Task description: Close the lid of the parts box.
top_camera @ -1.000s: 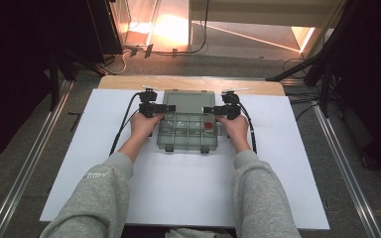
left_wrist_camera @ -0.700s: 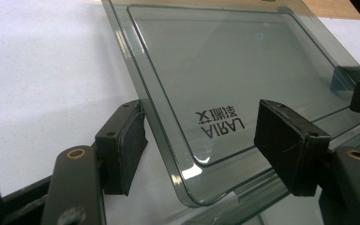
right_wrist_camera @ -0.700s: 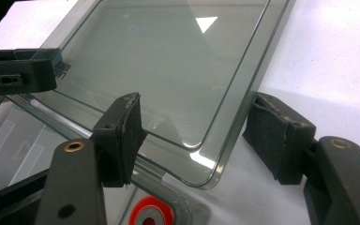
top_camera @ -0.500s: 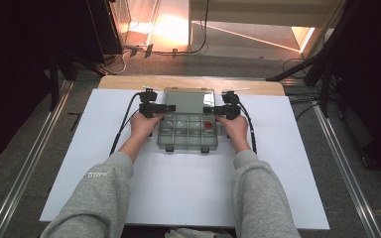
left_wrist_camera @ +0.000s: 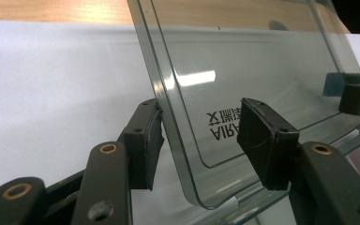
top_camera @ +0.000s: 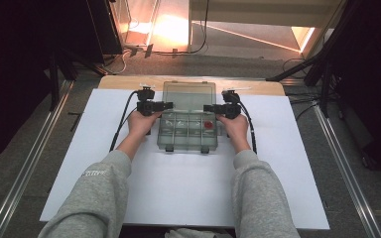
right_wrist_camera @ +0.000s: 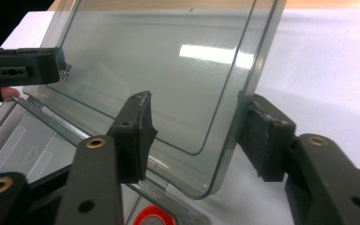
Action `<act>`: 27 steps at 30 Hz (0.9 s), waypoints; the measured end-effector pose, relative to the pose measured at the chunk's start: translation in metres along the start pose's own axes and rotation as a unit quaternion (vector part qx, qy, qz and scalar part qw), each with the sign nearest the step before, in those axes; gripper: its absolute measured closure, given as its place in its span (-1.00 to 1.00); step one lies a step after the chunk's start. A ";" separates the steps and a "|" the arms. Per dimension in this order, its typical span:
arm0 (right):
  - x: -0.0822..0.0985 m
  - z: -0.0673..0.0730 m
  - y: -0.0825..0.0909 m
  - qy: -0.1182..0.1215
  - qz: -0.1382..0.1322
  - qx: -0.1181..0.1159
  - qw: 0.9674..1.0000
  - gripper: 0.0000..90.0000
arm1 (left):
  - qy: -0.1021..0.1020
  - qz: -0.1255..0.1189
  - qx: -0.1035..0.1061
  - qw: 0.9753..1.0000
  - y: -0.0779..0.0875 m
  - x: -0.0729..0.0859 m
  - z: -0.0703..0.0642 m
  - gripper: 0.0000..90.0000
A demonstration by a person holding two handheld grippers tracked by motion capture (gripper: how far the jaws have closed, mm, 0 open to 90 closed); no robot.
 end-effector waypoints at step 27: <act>-0.015 0.004 0.005 0.017 -0.020 -0.011 1.000 0.09 | -0.028 0.003 0.009 1.000 0.007 -0.007 -0.006 0.07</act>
Point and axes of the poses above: each handheld gripper's, and its own axes: y roughly backward along the jaws, x roughly out of its underside, z roughly to its left, the point moved 5 cm from there along -y, roughly forward along the jaws, and after that the axes turned 14 degrees about -z, right-handed, at the moved point
